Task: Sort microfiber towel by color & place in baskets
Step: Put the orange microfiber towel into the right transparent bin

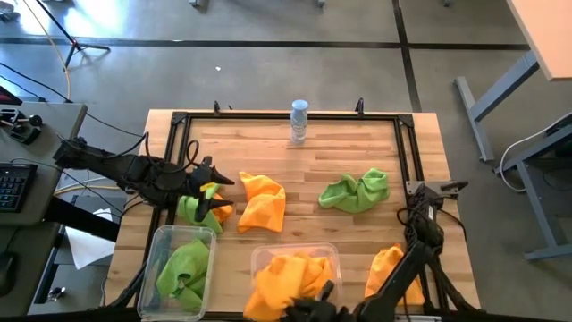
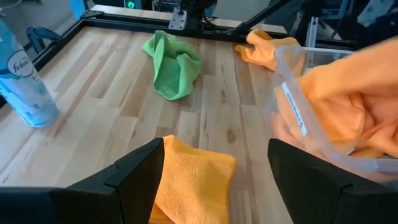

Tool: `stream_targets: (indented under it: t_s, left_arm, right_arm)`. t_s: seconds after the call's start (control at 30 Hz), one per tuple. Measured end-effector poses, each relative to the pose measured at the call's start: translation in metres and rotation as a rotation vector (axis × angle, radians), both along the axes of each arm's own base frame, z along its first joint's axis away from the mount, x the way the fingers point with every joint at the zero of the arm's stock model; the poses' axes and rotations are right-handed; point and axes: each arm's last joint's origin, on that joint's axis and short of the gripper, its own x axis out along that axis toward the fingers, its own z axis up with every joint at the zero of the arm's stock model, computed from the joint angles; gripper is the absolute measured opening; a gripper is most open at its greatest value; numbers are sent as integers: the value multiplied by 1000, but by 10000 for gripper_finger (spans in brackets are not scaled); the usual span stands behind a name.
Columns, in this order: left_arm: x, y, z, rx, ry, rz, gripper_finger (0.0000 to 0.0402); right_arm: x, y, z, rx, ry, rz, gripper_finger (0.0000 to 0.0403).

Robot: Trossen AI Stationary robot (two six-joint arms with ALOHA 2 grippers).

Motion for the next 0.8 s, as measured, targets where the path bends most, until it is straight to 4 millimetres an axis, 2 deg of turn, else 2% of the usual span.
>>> stream_targets:
  t_s: [0.1, 0.23, 0.33, 0.47, 0.57, 0.8]
  left_arm:
    - [0, -1, 0, 0, 0, -8, 273]
    - [-1, -3, 0, -7, 0, -14, 273]
    - [-1, -4, 0, -13, 1, -18, 273]
    - [-1, -5, 0, -16, 0, -9, 273]
    - [-1, -5, 0, -14, -1, -4, 273]
    - [-1, -4, 0, -12, -1, -1, 273]
  right_arm:
    - [6, -11, -21, 96, 88, 81, 0]
    - [-3, -33, -37, 234, 239, 47, 0]
    - [-17, -44, -24, 317, 295, 0, 0]
    - [-27, -60, -10, 536, 458, -7, 0]
    - [-20, -75, -7, 683, 548, -18, 0]
    - [19, -112, -15, 900, 743, 0, 0]
